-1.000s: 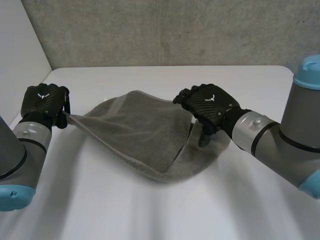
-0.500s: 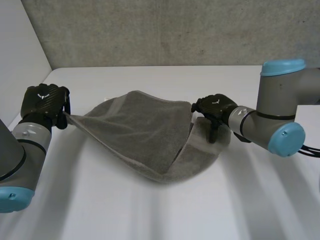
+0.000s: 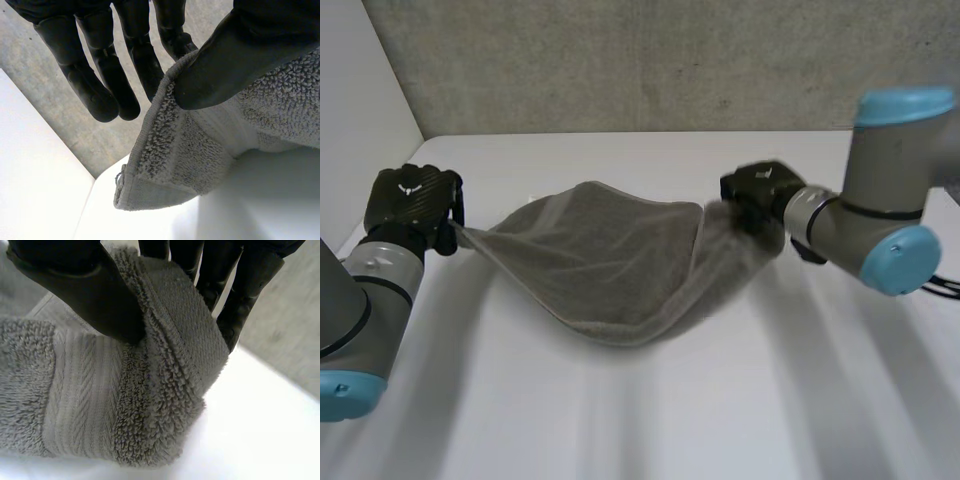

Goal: Fold the towel.

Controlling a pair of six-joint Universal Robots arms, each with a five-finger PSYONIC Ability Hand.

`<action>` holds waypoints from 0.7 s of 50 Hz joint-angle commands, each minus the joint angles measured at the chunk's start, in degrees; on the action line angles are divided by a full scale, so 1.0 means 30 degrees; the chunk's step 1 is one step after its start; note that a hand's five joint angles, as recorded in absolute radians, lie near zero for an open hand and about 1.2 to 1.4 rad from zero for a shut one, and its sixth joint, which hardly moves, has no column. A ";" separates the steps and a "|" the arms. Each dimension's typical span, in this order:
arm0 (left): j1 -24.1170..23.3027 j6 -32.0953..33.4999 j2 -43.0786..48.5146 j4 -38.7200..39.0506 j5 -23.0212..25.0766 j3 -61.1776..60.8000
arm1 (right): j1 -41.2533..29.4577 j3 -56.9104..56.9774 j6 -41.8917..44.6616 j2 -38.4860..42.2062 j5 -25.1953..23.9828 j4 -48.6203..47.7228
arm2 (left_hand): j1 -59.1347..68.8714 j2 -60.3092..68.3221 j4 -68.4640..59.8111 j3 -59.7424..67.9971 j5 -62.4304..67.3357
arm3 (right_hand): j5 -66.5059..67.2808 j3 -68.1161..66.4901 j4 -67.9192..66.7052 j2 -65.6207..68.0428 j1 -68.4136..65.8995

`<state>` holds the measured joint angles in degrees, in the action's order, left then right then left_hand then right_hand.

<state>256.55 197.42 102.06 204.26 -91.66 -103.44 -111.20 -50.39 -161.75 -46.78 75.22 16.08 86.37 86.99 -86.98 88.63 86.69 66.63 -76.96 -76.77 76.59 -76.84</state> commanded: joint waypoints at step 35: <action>0.1319 -0.0685 0.0190 -0.6442 0.1872 0.5149 | 0.5718 -0.6086 0.2031 -1.0223 -0.4828 0.1087 | -0.2124 -0.2329 0.2326 -0.2877 -0.5565 | 0.1122 -0.1013 -0.1077 0.1138 -0.1052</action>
<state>260.79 191.58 90.27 190.13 -86.63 -93.32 -93.16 -69.57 -163.16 -86.35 60.22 17.87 86.61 86.99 -86.99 88.67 87.10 66.63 -76.97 -77.25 76.59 -76.86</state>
